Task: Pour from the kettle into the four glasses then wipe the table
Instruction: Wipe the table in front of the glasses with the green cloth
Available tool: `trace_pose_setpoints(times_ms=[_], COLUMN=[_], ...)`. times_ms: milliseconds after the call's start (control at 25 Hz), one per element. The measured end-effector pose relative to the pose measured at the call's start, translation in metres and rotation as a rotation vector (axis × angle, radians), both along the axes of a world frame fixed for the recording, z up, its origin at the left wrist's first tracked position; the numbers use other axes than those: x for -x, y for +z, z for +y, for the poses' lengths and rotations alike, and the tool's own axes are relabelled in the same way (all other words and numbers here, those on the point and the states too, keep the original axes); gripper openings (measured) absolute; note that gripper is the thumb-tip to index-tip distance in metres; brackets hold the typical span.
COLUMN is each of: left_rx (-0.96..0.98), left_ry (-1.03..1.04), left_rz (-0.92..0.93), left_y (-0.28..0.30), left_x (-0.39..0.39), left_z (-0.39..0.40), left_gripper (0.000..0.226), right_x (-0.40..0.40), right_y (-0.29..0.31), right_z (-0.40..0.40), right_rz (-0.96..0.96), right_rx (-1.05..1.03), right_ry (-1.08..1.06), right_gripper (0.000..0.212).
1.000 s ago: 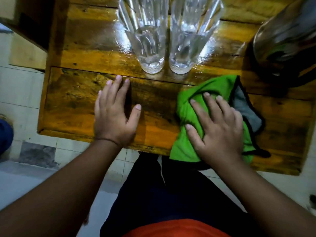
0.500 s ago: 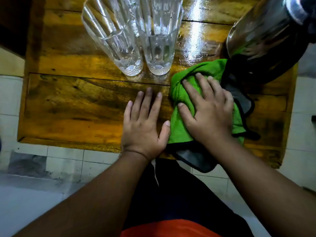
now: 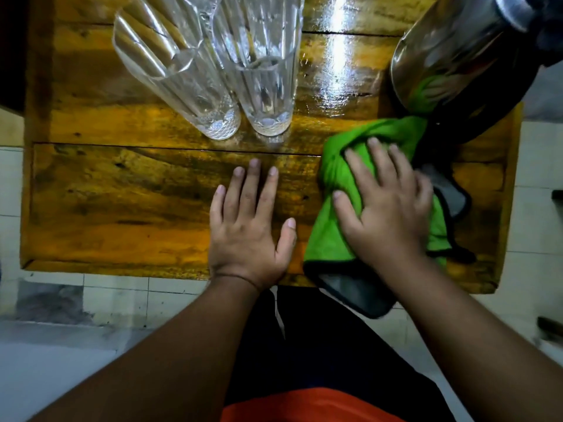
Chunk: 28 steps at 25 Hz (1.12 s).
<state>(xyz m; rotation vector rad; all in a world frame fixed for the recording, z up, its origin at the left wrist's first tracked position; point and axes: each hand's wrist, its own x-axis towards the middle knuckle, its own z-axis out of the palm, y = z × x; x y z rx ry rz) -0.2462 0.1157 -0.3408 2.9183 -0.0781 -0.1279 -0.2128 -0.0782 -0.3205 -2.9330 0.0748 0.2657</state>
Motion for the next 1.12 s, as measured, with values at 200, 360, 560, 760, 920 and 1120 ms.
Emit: trace_pose_setpoints(times_ms=[200,360,560,760,920,1120], left_rx=[0.004,-0.002,-0.005,0.138,0.052,0.039], left_ry=[-0.001,-0.001,-0.004,0.053,-0.096,-0.078], left_rz=[-0.013,-0.021,-0.005,0.000,-0.018,-0.031], left_y=[0.002,0.000,0.001,0.010,0.006,0.004], left_x=[0.000,0.001,0.000,-0.008,-0.012,-0.014], left_z=[-0.001,-0.001,-0.002,-0.007,-0.022,-0.022], left_gripper=[0.077,0.076,0.076,0.076,0.073,0.072], right_x=[0.006,0.070,-0.001,0.042,0.068,-0.001], right_y=[0.000,0.004,0.002,0.000,0.002,0.002], right_z=[-0.008,-0.028,-0.014,-0.027,-0.034,-0.001], right_rz=[0.000,0.043,0.019,0.004,0.030,0.000], right_rx=[0.008,0.030,-0.040,0.013,0.027,-0.008], right_ry=[0.015,0.035,-0.072,0.002,0.022,0.009], right_gripper=[0.064,0.064,0.063,0.064,0.063,0.062])
